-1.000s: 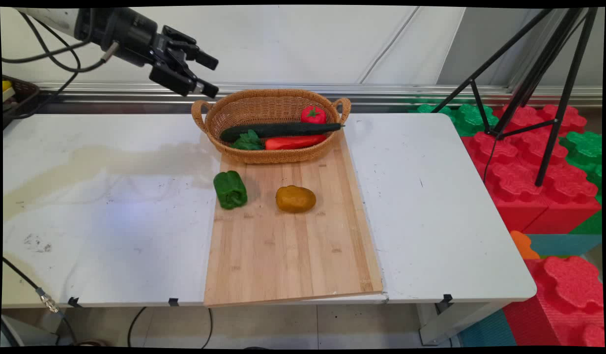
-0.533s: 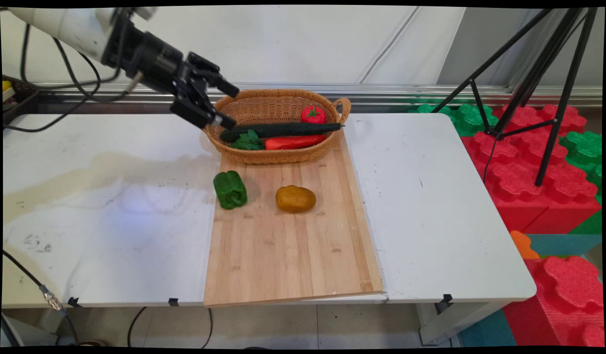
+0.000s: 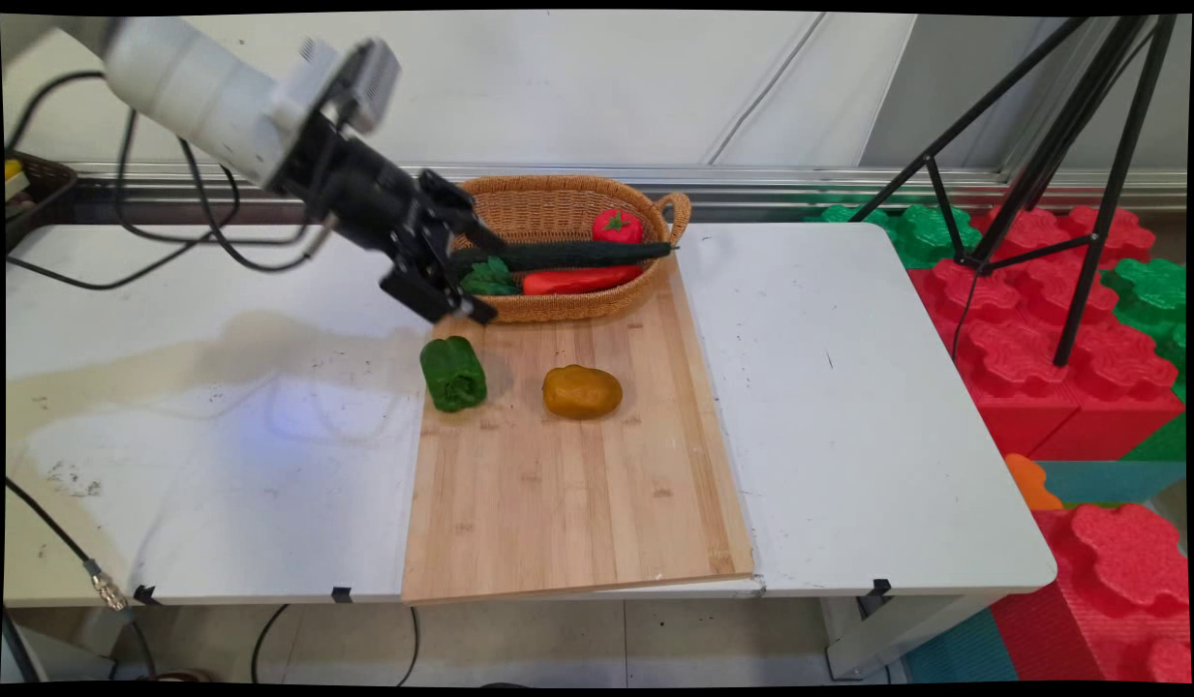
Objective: Pick up the potato from the cutting board
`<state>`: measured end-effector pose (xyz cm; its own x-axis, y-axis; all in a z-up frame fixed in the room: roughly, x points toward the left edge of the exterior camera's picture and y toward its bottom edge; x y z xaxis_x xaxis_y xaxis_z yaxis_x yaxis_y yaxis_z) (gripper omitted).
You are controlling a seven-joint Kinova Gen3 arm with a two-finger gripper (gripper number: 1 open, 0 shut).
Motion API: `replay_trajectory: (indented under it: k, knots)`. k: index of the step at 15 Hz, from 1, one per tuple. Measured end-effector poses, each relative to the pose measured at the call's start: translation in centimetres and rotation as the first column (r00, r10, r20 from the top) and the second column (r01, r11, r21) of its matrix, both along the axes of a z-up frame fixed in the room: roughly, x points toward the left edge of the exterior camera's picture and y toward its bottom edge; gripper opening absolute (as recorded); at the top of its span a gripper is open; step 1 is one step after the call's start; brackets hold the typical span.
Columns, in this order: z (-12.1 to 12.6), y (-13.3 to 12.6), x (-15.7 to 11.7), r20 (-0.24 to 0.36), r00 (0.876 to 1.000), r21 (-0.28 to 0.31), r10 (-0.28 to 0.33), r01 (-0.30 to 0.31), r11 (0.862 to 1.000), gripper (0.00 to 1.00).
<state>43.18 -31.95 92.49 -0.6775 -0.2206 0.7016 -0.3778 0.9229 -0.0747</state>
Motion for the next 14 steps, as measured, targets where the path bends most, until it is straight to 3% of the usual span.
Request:
replay_trajectory:
  k: [9, 14]
  knots:
    - [-5.4, -1.6, -4.2, 0.109, 0.992, 0.035, -0.063, 0.059, 0.998, 1.00]
    - [-8.2, -3.0, -6.2, 0.169, 0.981, 0.047, -0.099, 0.092, 0.995, 1.00]
